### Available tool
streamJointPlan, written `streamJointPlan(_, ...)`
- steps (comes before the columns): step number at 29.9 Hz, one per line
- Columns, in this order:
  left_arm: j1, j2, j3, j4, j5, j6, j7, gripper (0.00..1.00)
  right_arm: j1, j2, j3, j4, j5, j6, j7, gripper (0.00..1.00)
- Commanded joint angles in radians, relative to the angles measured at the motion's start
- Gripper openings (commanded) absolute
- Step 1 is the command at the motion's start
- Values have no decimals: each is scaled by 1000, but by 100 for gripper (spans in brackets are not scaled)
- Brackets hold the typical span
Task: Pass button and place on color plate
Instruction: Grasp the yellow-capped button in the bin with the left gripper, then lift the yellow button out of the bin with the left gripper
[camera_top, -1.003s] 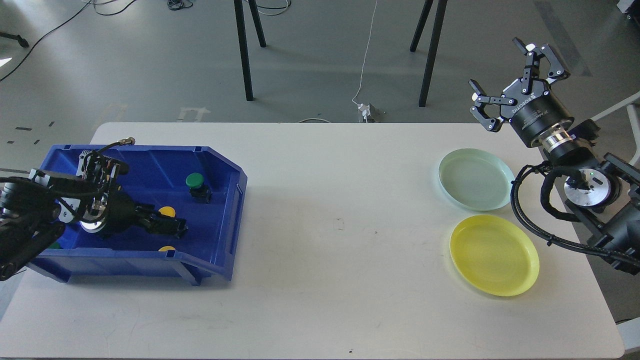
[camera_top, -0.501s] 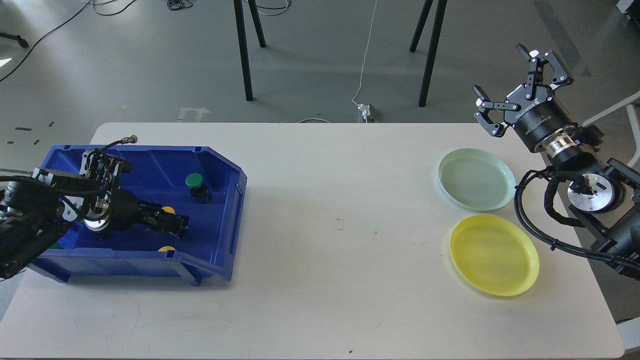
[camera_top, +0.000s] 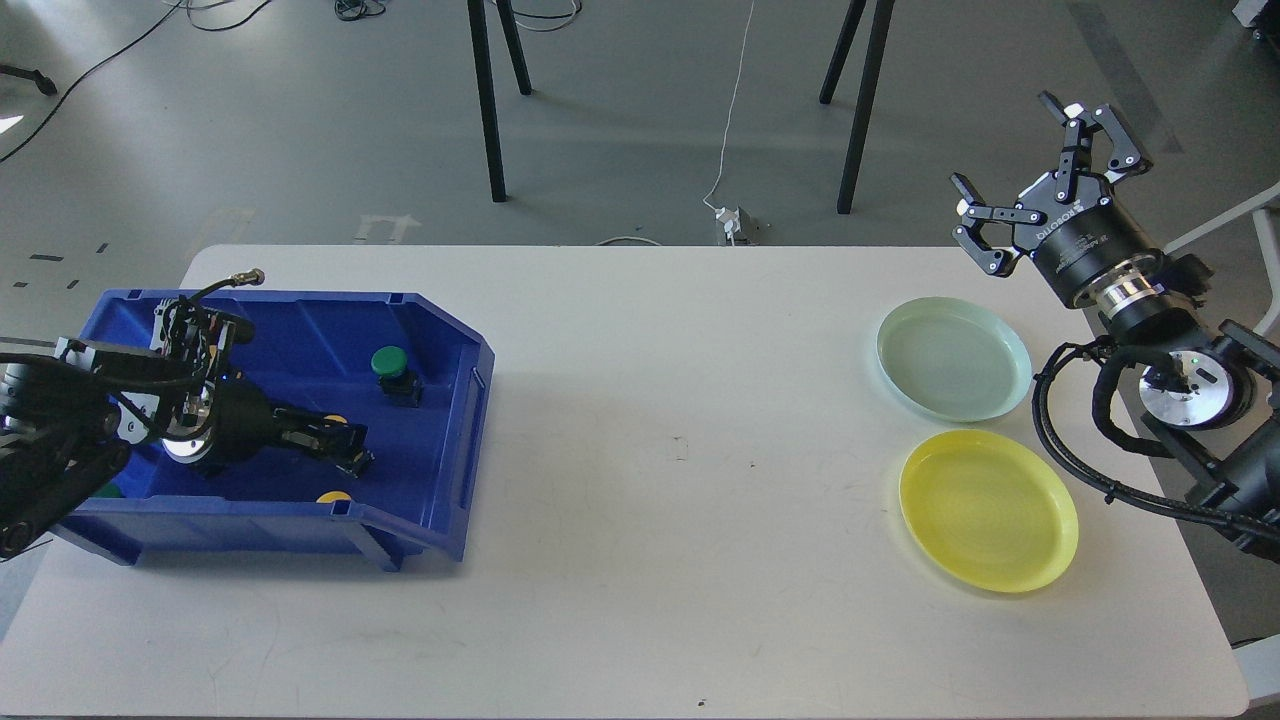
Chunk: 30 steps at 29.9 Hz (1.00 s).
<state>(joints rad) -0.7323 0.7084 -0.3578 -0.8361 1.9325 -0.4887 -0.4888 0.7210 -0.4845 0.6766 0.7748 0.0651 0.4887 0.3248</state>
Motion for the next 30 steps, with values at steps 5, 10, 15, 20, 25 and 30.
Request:
streamJointPlan(5,-12,0,-7,0,-10,0,0,11,0,-2,0,0,1,0,0,100)
streamJointPlan(10,-30,72,-15,-67,-95,0,0,11,-5,-2,0,0,1,0,0,100)
streamJointPlan(15,-41,218,-20,-214,-162,0,0,11,-5,-2,0,-2,5,0,0,100)
streamJointPlan(20,-39,365,-73,-374,-219,0,0,11,-8,0,38,-2,8,0,0,100)
streamJointPlan(25,-36,471,-112,-511,-386,0,0,11,-44,0,171,0,12,0,8,100)
streamJointPlan(30,-38,516,-112,-618,-628,0,0,11,-84,12,293,4,10,0,3,100)
